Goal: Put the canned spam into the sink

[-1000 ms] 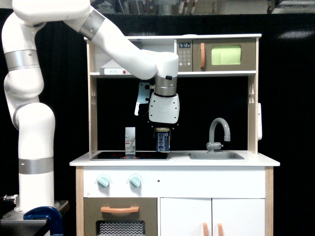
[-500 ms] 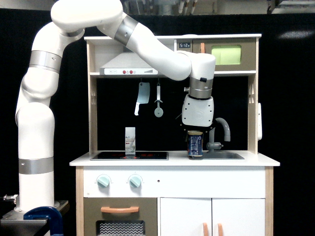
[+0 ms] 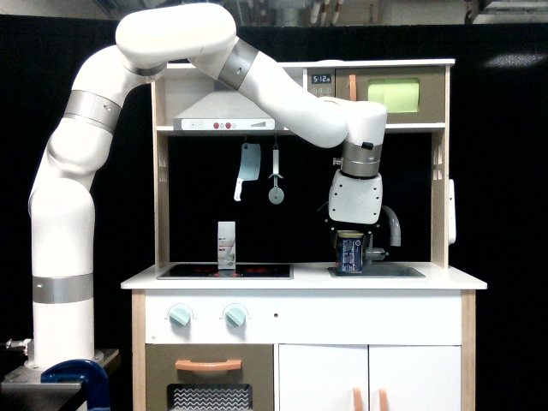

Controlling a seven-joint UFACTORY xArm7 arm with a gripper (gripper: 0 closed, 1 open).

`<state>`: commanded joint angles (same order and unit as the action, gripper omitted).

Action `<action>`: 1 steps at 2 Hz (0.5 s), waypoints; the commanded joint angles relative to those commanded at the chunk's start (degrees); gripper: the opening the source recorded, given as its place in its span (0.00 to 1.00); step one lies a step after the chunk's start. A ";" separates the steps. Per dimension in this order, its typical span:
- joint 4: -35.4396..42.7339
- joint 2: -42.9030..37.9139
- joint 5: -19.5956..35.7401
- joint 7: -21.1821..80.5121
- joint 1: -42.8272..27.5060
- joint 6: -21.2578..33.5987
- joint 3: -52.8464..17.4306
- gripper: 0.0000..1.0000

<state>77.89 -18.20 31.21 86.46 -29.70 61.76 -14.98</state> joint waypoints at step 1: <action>-4.72 3.94 -1.19 0.18 1.34 -1.05 1.35 1.00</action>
<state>73.17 -14.26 30.02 86.64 -28.36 60.71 -13.63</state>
